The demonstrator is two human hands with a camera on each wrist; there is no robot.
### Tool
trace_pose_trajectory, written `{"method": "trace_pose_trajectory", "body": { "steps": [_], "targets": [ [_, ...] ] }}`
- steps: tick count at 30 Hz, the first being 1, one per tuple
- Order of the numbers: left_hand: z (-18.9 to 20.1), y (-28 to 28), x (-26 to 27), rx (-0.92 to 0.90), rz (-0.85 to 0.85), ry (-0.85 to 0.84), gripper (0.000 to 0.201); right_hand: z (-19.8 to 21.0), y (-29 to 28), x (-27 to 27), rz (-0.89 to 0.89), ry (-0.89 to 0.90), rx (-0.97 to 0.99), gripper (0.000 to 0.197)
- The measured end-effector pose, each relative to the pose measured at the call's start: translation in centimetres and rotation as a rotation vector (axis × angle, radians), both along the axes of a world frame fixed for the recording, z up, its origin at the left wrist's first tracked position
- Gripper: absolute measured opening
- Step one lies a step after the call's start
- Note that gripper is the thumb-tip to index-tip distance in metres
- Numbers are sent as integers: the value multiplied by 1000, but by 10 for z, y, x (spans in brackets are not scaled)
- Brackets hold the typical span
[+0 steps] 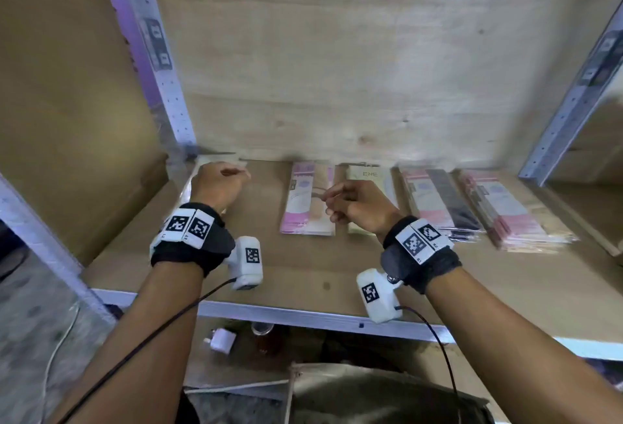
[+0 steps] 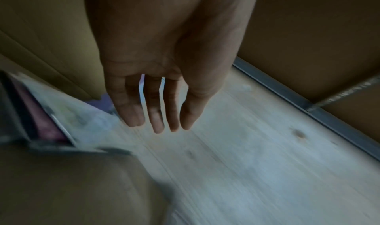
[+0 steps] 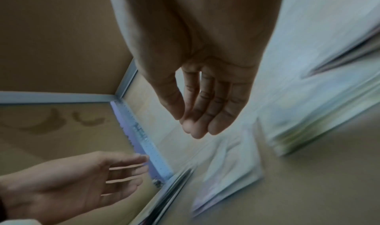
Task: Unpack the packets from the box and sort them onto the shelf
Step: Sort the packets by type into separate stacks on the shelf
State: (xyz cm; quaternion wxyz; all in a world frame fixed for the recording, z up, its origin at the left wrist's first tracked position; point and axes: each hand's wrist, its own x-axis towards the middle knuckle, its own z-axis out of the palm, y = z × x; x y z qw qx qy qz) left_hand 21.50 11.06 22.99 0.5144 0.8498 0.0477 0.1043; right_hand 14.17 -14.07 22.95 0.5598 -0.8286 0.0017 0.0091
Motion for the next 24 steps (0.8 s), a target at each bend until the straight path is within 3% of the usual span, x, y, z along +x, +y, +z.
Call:
{"method": "trace_pose_trajectory", "body": {
  "steps": [4,7,10,14,19,22,24],
  "targets": [
    [-10,53,11,47,86,87,3,0,66,37,95,54,28,17],
    [-19,78,18,115,94,171,40,-2,108,60,130,121,59,20],
    [-24,88,21,178,77,177,36,-10,144,77,155,217,137,11],
    [-29,89,21,173,26,169,55,-24,174,89,130,276,200,26],
    [-33,91,17,202,57,234,43,-33,181,94,41,287,244,29],
    [-30,91,13,176,66,227,27,-35,170,91,43,325,282,20],
    [-26,89,9,153,51,244,30,-35,158,86,66,331,300,10]
  ]
}}
